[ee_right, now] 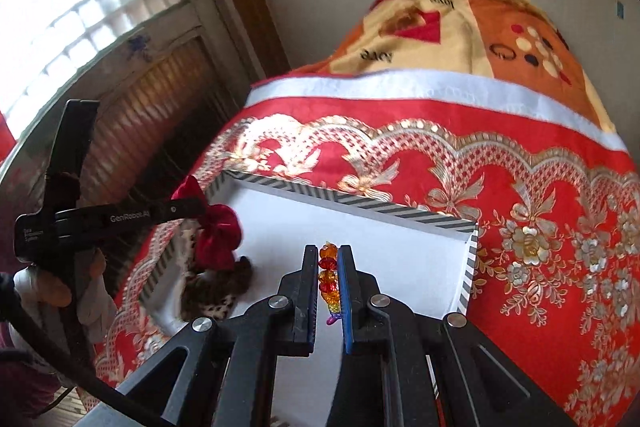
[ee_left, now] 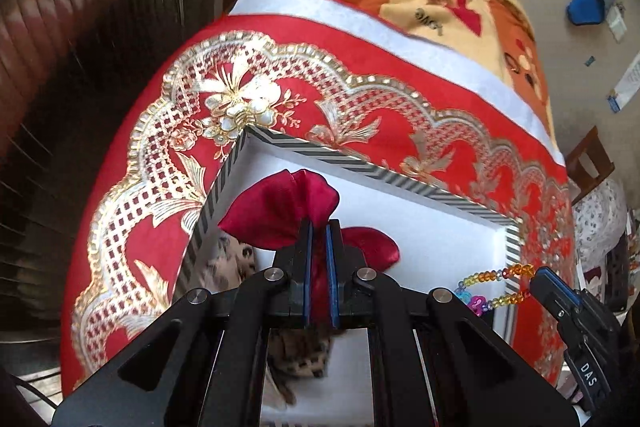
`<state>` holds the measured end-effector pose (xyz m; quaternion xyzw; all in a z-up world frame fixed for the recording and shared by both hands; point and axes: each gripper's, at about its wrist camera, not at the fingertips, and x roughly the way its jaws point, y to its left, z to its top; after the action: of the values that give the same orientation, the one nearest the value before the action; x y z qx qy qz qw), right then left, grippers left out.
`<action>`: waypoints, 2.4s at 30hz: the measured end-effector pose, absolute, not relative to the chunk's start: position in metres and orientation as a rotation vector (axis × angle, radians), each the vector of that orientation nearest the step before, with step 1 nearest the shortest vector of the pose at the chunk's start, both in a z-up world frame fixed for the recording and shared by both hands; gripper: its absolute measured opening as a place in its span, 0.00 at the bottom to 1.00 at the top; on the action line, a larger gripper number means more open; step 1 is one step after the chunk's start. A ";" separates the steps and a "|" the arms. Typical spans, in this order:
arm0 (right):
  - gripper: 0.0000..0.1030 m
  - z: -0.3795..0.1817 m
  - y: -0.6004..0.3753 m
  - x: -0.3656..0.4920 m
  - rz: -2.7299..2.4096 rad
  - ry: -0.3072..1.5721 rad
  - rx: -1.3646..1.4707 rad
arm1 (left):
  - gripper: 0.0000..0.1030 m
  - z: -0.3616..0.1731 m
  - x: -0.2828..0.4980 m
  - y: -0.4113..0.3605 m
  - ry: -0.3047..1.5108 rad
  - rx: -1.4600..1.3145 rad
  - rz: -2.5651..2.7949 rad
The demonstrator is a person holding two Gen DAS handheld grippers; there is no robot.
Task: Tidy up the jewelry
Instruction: 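Carry red bow with left tool into tray while right tool carries bracelet there, then open left tool dropping red bow in tray while right tool releases bracelet, then withdraw both tools from tray toward remaining bracelets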
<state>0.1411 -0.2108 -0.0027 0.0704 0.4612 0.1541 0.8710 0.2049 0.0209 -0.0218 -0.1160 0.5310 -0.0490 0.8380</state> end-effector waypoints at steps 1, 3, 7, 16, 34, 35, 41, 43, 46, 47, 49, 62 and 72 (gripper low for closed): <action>0.08 -0.011 -0.215 0.148 0.310 0.981 0.157 | 0.05 -0.028 0.210 0.022 1.133 -0.248 -0.096; 0.08 -0.023 -0.224 0.157 0.285 1.008 0.169 | 0.05 -0.038 0.218 0.023 1.146 -0.246 -0.082; 0.08 -0.050 -0.243 0.179 0.212 1.058 0.190 | 0.05 -0.053 0.228 0.026 1.172 -0.243 -0.059; 0.09 -0.074 -0.254 0.193 0.142 1.112 0.171 | 0.14 -0.065 0.240 0.032 1.167 -0.258 -0.055; 0.41 -0.019 -0.232 0.111 0.199 0.986 0.180 | 0.46 -0.020 0.170 0.007 1.083 -0.130 -0.062; 0.41 -0.017 -0.230 0.105 0.200 0.982 0.183 | 0.46 -0.017 0.161 0.004 1.076 -0.120 -0.063; 0.41 -0.004 -0.224 0.066 0.183 0.962 0.145 | 0.46 -0.001 0.117 -0.002 1.033 -0.087 -0.068; 0.41 -0.001 -0.225 0.051 0.188 0.962 0.153 | 0.46 0.004 0.101 -0.003 1.020 -0.074 -0.062; 0.41 0.003 -0.228 0.031 0.192 0.957 0.167 | 0.46 0.008 0.081 -0.007 1.008 -0.057 -0.061; 0.41 0.004 -0.228 0.026 0.192 0.956 0.165 | 0.46 0.010 0.073 -0.009 1.003 -0.046 -0.056; 0.41 0.006 -0.227 0.013 0.194 0.953 0.150 | 0.46 0.011 0.058 -0.013 0.997 -0.027 -0.059; 0.41 0.012 -0.230 -0.055 0.218 0.957 0.120 | 0.46 0.009 -0.015 -0.025 1.005 0.006 -0.055; 0.41 0.010 -0.234 -0.088 0.224 0.967 0.107 | 0.46 0.004 -0.046 -0.033 1.009 0.029 -0.053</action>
<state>-0.0881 -0.2341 0.0099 0.0513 0.4636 0.1075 0.8780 -0.0462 -0.0333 0.0044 0.0137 0.4835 -0.0254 0.8749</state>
